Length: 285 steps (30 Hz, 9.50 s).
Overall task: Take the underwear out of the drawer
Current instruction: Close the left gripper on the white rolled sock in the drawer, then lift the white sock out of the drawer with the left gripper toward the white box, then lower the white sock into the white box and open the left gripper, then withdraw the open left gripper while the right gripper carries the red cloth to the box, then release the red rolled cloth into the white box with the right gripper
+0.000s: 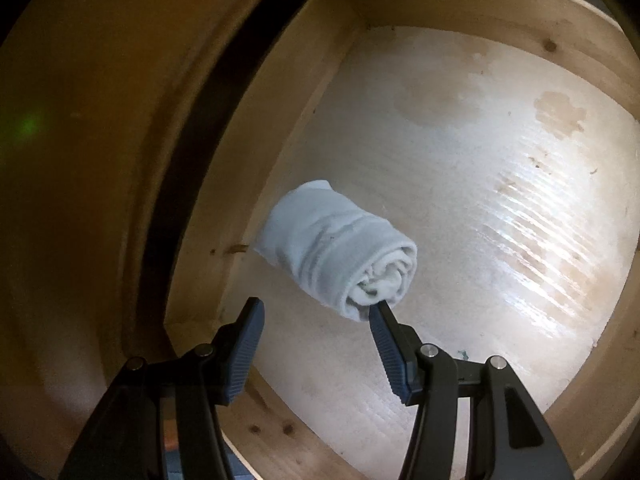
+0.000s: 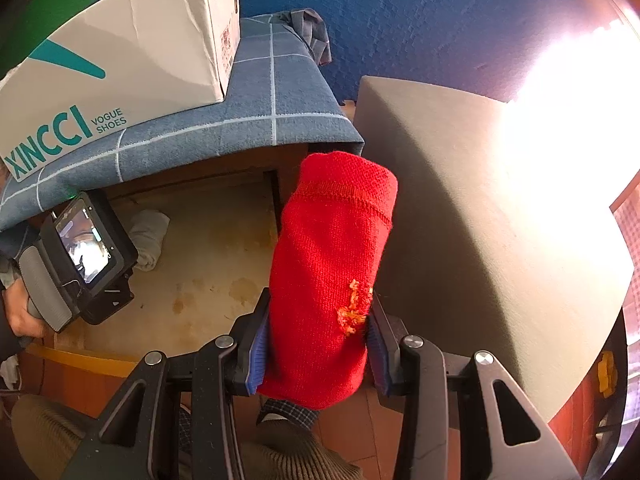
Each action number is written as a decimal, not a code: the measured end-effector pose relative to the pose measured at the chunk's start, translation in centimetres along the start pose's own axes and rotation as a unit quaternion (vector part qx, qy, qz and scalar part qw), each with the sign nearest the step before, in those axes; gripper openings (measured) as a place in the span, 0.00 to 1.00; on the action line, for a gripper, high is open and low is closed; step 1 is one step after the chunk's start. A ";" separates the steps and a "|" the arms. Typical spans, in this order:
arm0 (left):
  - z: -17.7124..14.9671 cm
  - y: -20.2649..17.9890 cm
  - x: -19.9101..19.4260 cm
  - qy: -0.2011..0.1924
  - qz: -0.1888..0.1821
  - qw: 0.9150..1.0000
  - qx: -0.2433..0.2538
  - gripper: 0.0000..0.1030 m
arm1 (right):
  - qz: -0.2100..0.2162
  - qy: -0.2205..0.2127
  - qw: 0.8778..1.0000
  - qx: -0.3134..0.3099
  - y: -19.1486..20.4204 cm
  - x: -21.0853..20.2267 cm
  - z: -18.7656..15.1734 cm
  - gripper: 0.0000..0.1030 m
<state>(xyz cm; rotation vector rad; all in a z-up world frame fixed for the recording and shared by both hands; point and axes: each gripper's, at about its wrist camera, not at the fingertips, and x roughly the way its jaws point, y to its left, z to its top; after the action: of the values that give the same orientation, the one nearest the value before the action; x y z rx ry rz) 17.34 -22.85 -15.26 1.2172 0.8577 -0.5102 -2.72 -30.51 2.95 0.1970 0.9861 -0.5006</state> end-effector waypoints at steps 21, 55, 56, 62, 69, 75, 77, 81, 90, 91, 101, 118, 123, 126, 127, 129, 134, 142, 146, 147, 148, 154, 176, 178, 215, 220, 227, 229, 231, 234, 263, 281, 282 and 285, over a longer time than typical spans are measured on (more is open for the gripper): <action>3.5 1.1 2.5 0.010 -0.054 0.999 -0.004 0.38 | 0.002 0.013 1.000 -0.005 0.1 0.6 0.1 0.38; -4.7 2.8 1.3 0.069 -0.163 0.984 -0.006 0.05 | 0.035 0.009 0.999 -0.011 -0.1 0.6 0.0 0.39; -4.7 3.0 1.3 0.071 -0.176 0.982 -0.013 0.05 | 0.035 0.010 0.999 -0.012 -0.1 0.6 0.0 0.39; -4.6 5.0 -0.8 0.053 -0.182 0.982 -0.023 0.44 | 0.038 0.013 0.999 -0.010 -0.1 0.6 0.1 0.39; -3.3 5.7 -1.2 0.050 -0.206 0.976 -0.041 0.48 | 0.041 0.015 0.999 -0.009 -0.1 0.8 0.2 0.40; -1.5 4.9 0.0 0.067 -0.191 0.978 -0.047 0.54 | 0.044 0.017 0.999 -0.010 0.0 1.0 0.2 0.40; -1.0 4.6 1.1 0.070 -0.173 0.982 -0.038 0.57 | 0.043 0.016 0.999 -0.011 0.0 1.0 0.2 0.40; -0.2 4.7 1.9 0.078 -0.164 0.982 -0.046 0.60 | 0.045 0.020 0.999 -0.011 -0.1 1.2 0.2 0.40; -2.1 6.0 3.8 0.076 -0.175 0.978 -0.086 0.46 | 0.048 0.024 0.998 -0.011 -0.2 1.4 0.3 0.40; -2.9 6.0 4.3 0.076 -0.175 0.978 -0.088 0.44 | 0.048 0.024 0.998 -0.012 -0.2 1.5 0.3 0.40; -3.5 4.7 1.4 0.057 -0.153 0.984 -0.077 0.30 | 0.048 0.023 0.998 -0.016 -0.2 1.3 0.1 0.40; -7.8 5.7 -4.5 0.019 -0.160 0.982 -0.102 0.30 | 0.055 0.018 0.998 -0.030 0.2 1.1 0.0 0.40; -9.3 5.8 -6.3 0.003 -0.162 0.980 -0.119 0.30 | 0.060 0.016 0.997 -0.041 0.9 0.9 0.0 0.40; -10.0 5.7 -7.3 -0.008 -0.161 0.978 -0.132 0.30 | 0.064 0.015 0.997 -0.047 1.3 0.8 0.0 0.40; -10.2 5.6 -7.7 -0.014 -0.158 0.978 -0.138 0.30 | 0.064 0.015 0.997 -0.049 1.5 0.7 0.0 0.40; -10.7 5.8 -8.6 -0.020 -0.159 0.976 -0.147 0.30 | 0.067 0.014 0.996 -0.054 1.8 0.7 0.1 0.40; -11.7 6.1 -11.4 -0.037 -0.146 0.973 -0.173 0.30 | 0.074 0.015 0.995 -0.062 2.3 1.0 0.6 0.40; -13.6 7.7 -17.2 -0.070 -0.143 0.961 -0.226 0.30 | 0.087 0.021 0.993 -0.082 3.5 1.3 0.8 0.40; -14.1 8.7 -19.7 -0.088 -0.144 0.951 -0.260 0.30 | 0.092 0.022 0.992 -0.083 3.5 1.2 0.6 0.40; -14.2 9.1 -20.4 -0.094 -0.146 0.947 -0.270 0.30 | 0.094 0.023 0.992 -0.082 3.5 1.2 0.6 0.40; -14.3 9.6 -21.2 -0.100 -0.150 0.944 -0.278 0.30 | 0.095 0.024 0.992 -0.082 3.4 1.2 0.6 0.40; -14.6 12.6 -26.4 -0.144 -0.129 0.933 -0.305 0.30 | 0.100 0.023 0.991 -0.082 3.4 1.1 0.5 0.40; -6.8 28.8 -32.0 -0.187 -0.015 0.884 -0.428 0.30 | 0.111 0.023 0.990 -0.084 3.1 1.2 0.6 0.40; -5.6 29.3 -30.2 -0.173 -0.018 0.886 -0.430 0.30 | 0.110 0.024 0.990 -0.084 3.1 1.3 0.5 0.40; -2.3 24.9 -25.5 -0.140 -0.007 0.920 -0.366 0.57 | 0.107 0.036 0.988 -0.102 4.1 1.4 0.2 0.40; -5.5 23.5 -28.5 -0.160 0.018 0.915 -0.369 0.57 | 0.106 0.036 0.989 -0.101 4.0 1.5 0.2 0.40; -11.4 19.9 -29.2 -0.147 0.033 0.904 -0.399 0.57 | 0.107 0.034 0.989 -0.101 4.0 1.3 0.3 0.40; -13.1 18.5 -28.5 -0.131 0.038 0.901 -0.411 0.57 | 0.109 0.034 0.988 -0.101 4.0 1.3 0.4 0.40; -14.8 16.5 -27.7 -0.117 0.045 0.897 -0.424 0.57 | 0.111 0.031 0.988 -0.100 3.9 1.1 0.4 0.40; -16.5 13.8 -25.9 -0.091 0.043 0.892 -0.441 0.57 | 0.114 0.027 0.988 -0.102 4.0 0.9 0.4 0.40; -19.4 7.5 -18.6 -0.014 -0.017 0.852 -0.523 0.57 | 0.185 -0.085 0.971 -0.124 4.0 -12.2 8.8 0.40; -20.0 9.0 -15.6 0.018 -0.038 0.841 -0.539 0.57 | 0.182 -0.081 0.964 -0.174 14.3 -9.8 19.9 0.40; -20.0 8.9 -15.6 0.020 -0.036 0.843 -0.537 0.57 | 0.180 -0.078 0.965 -0.174 14.8 -9.2 20.1 0.40; -19.9 8.9 -15.4 0.022 -0.037 0.843 -0.535 0.57 | 0.175 -0.071 0.966 -0.177 16.4 -7.7 20.7 0.40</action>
<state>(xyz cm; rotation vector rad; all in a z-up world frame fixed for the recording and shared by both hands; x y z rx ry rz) 8.98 -2.78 0.25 0.1560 1.0132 -0.0022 17.28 -21.73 19.62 0.0109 0.8610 -0.0100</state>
